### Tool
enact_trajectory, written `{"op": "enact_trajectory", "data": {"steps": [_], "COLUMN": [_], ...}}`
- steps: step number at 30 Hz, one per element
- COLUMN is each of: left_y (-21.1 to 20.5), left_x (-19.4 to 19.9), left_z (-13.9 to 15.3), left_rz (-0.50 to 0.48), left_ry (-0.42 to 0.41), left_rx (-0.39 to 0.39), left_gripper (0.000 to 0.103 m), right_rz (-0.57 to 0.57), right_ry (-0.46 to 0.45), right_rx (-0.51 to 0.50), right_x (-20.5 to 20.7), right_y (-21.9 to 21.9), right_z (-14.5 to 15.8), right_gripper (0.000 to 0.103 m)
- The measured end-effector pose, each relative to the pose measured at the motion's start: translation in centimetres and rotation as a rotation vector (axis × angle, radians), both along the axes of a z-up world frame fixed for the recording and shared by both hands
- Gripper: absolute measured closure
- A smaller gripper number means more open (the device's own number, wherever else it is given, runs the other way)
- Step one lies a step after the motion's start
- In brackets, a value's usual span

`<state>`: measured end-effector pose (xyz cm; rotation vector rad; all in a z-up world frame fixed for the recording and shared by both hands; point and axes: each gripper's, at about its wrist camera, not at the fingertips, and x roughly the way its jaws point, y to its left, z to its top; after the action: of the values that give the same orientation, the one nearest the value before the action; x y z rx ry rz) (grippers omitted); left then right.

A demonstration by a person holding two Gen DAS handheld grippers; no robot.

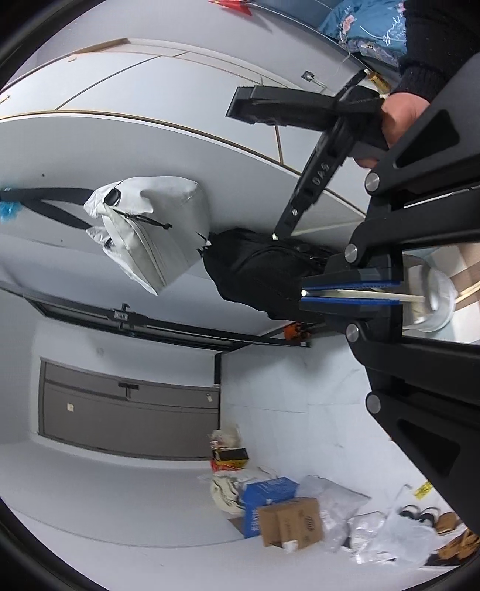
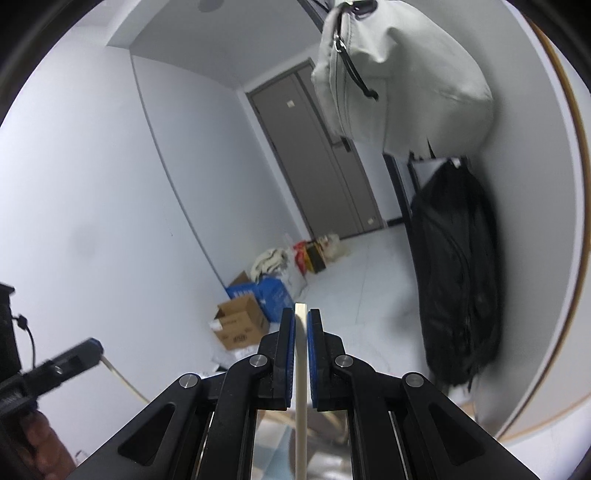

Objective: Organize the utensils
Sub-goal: 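Carry both held sticks up over the holder opening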

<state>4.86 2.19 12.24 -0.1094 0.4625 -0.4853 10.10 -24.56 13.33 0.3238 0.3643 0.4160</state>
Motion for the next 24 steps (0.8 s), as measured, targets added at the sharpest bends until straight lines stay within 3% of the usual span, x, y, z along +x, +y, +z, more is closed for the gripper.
{"op": "enact_trajectory", "data": {"steps": [12,24], "left_y": [-2.4,-2.9], "left_x": [4.8,6.8], "left_z": [-2.0,-3.5], "left_rz": [-0.02,-0.051], "left_ry": [0.027,0.057], "left_rx": [0.043,0.025], "left_gripper": [0.103,0.103], "right_rz": [-0.077,-0.184], "right_ry": [-0.099,-0.207], "right_rx": [-0.032,-0.08], "right_x": [5.1,5.4], "right_y": [1.0,2.7], "right_z": [-1.1,-2.8], "right_gripper": [0.097,0.097]}}
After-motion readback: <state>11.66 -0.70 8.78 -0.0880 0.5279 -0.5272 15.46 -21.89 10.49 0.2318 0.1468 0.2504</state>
